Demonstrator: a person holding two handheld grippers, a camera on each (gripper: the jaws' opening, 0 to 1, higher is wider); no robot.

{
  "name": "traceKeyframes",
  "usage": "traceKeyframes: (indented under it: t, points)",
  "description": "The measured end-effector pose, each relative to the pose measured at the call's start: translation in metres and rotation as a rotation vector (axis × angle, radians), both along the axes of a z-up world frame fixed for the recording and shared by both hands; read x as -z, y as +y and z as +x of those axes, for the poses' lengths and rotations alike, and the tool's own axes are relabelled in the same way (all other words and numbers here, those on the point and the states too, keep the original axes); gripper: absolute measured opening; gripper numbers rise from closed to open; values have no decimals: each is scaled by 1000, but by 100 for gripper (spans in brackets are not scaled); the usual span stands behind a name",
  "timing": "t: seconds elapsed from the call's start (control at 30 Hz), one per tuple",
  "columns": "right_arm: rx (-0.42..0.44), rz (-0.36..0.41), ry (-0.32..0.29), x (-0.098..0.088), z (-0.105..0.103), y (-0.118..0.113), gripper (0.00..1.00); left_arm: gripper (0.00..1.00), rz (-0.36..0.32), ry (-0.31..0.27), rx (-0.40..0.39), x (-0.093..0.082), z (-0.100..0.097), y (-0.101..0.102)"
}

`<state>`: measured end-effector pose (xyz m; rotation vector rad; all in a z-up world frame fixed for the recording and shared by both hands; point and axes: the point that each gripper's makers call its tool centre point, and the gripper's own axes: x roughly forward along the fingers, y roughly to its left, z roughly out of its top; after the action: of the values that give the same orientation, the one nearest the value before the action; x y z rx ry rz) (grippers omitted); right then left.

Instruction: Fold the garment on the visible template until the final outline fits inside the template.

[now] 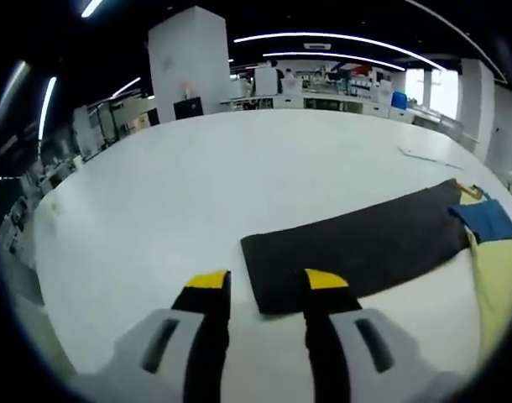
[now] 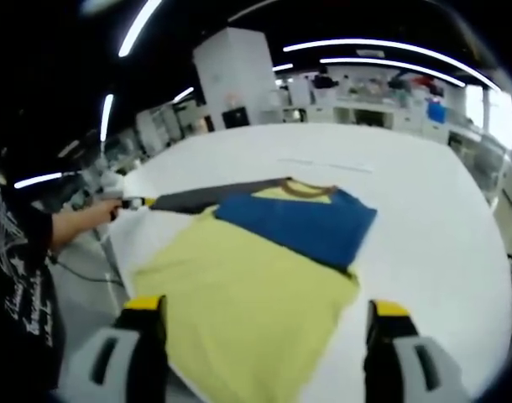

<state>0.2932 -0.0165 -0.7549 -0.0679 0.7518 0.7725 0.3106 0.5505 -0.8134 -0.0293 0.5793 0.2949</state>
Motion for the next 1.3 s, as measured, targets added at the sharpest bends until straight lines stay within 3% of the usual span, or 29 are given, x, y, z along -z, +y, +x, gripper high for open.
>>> traceKeyframes:
  t: [0.07,0.13,0.3,0.37,0.53,0.67,0.87,1.1,1.3]
  points:
    - [-3,-6,4,1,-1,0,99,31,-10,-2,-7,1,1,2]
    - [-3,-8,5,2,-2,0,99,31,-31,32,-7,9,0,0]
    - [3,-8,5,2,-3,0,99,24,-57,79,-11,22,-10,-3]
    - [4,-8,5,2,-3,-1,99,22,-57,138,-24,30,-18,-4]
    - [6,-13,11,4,-4,0,99,15,-111,105,-57,28,-14,-2]
    - [7,-13,14,6,-3,0,99,13,-117,119,-73,28,-15,0]
    - [7,-10,14,6,-3,-1,99,1,-115,139,-60,29,-12,-2]
    - [-7,-10,15,6,-5,0,99,1,-65,153,-40,25,-9,-3]
    - [-22,-8,18,7,-9,4,99,1,-79,127,-28,17,-6,-11]
